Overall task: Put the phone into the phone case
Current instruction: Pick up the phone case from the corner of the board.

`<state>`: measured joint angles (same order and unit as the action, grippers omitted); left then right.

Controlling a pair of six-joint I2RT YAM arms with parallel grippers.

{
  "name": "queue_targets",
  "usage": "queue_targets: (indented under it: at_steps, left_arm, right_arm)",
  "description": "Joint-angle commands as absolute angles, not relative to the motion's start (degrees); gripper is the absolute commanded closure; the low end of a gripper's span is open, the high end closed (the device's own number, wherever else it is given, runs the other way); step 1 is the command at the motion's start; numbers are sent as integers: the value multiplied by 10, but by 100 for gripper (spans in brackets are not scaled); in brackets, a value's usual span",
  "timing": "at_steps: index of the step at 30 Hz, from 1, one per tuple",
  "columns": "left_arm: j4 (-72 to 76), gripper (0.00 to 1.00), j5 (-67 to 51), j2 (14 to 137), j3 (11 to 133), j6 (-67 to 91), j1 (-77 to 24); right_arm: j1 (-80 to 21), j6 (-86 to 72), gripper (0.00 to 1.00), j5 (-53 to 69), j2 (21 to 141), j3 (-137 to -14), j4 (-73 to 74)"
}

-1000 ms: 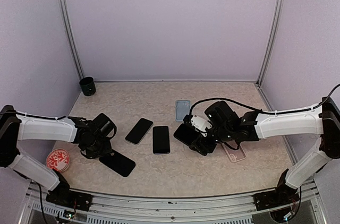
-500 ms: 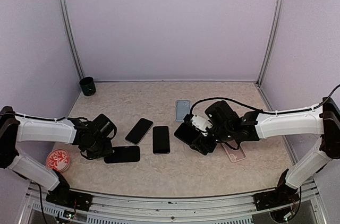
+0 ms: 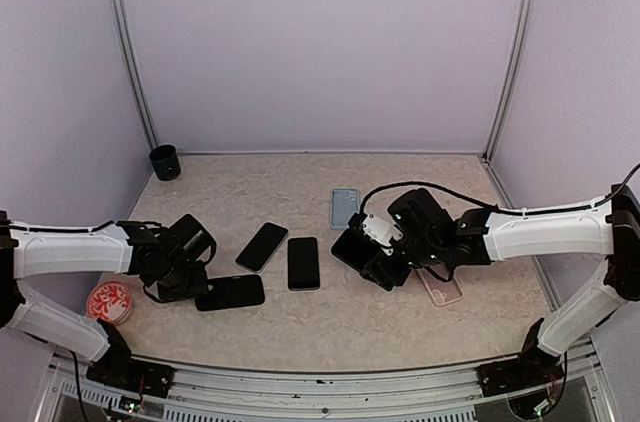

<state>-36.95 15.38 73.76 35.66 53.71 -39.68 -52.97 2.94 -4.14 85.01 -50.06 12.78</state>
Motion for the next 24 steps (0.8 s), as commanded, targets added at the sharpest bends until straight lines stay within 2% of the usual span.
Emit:
queue_targets:
  at_steps: [1, 12, 19, 24]
  left_arm:
    - [-402, 99, 157, 698, 404, 550, -413]
    - [-436, 100, 160, 674, 505, 545, -455]
    - [-407, 100, 186, 773, 620, 462, -475]
    - [-350, 100, 153, 891, 707, 347, -484]
  right_arm:
    - [-527, 26, 26, -66, 813, -516, 118]
    - [-526, 23, 26, -116, 770, -510, 112]
    - [-525, 17, 26, -146, 725, -507, 114]
    - [-524, 2, 27, -162, 702, -498, 113]
